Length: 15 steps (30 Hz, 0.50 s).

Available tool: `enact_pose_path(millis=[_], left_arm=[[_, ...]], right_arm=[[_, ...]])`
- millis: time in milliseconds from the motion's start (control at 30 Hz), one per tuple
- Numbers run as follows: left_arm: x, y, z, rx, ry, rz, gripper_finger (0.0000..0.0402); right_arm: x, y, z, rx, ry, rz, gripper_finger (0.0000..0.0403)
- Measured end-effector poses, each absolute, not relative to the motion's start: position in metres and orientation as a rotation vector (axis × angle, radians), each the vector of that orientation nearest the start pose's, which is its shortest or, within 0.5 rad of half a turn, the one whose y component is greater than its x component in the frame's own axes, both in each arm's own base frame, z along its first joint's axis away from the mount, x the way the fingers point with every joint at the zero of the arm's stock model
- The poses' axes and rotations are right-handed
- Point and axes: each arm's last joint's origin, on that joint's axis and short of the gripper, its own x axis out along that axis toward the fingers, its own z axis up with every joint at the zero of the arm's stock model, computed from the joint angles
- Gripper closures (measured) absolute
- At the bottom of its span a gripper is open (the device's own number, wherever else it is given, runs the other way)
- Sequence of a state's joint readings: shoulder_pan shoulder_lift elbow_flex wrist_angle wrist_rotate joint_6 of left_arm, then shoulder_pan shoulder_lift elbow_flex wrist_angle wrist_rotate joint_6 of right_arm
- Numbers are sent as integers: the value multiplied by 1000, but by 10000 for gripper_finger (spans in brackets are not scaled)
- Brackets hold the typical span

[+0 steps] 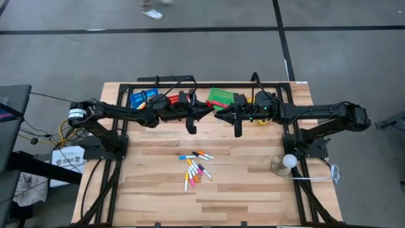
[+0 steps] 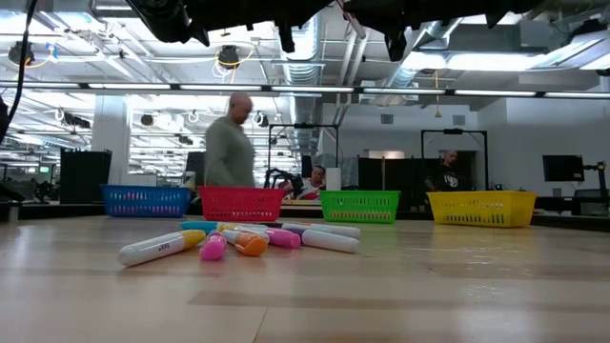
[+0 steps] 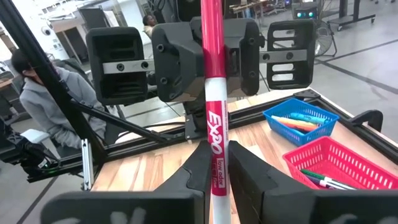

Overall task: Pick & Place Markers
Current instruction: Put the small red marker pen into the red bin

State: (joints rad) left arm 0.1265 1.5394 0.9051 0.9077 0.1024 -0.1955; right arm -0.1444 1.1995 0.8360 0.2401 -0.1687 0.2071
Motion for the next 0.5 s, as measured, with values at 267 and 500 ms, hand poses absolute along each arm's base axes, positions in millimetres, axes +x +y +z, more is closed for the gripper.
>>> enact_pose_path(millis=[267,500], left_arm=[[335,40,296,-159,-273,3,336],[335,40,296,-159,-272,-2,360]], right_arm=[[268,-34,307,229,124,12,364],[268,-34,307,229,125,23,350]])
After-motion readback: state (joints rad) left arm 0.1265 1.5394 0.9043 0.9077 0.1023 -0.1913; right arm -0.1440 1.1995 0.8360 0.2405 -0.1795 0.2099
